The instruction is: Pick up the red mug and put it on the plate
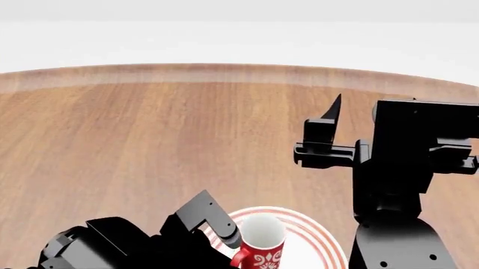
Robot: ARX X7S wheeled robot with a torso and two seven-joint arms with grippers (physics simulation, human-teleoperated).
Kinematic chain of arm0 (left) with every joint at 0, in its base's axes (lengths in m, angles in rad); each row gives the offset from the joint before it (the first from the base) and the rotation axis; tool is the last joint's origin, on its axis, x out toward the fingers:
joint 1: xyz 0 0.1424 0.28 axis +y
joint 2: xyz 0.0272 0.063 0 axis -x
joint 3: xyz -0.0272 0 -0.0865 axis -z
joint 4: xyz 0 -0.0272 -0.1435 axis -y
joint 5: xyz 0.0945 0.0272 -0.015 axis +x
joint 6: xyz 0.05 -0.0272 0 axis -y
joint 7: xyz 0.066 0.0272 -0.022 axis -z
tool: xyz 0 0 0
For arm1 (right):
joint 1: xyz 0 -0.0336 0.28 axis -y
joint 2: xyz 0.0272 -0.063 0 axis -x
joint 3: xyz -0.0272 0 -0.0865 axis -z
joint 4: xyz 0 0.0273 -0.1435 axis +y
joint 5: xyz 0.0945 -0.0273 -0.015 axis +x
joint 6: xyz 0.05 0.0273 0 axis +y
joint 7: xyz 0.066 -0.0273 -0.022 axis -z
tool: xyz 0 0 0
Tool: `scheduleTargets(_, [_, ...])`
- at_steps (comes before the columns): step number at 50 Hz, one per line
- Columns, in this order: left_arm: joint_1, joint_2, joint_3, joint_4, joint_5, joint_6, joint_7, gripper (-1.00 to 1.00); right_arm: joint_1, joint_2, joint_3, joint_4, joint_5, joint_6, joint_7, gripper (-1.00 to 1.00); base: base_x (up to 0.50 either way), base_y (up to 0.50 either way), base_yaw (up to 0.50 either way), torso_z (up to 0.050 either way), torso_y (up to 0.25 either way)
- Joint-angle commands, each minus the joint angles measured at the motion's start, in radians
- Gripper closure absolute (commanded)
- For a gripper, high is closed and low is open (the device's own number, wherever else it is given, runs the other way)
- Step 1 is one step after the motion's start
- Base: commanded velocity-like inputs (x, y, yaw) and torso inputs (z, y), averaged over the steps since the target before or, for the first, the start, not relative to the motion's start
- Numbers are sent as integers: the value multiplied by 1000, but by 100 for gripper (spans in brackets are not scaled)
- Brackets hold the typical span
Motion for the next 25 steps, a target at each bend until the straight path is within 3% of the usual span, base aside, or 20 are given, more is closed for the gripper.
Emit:
scheduleTargets(1, [16, 0, 18, -10, 8, -27, -9, 100, 0, 4, 0, -6, 6, 3, 3, -100, 0, 0, 0, 0, 0])
scheduleTargets(4, [15, 0, 16, -10, 4, -37, -14, 100, -3, 4, -1, -2, 6, -4, 3, -100, 0, 0, 0, 0, 0])
scheduleTargets(5, [14, 0, 16, -10, 0, -37, -16, -100, -4, 4, -2, -1, 6, -6, 4, -100, 0, 0, 0, 0, 0])
scheduleTargets(25, [21, 0, 19, -5, 15, -37, -5, -100, -1, 6, -9, 9, 12, -11, 8, -100, 0, 0, 0, 0, 0])
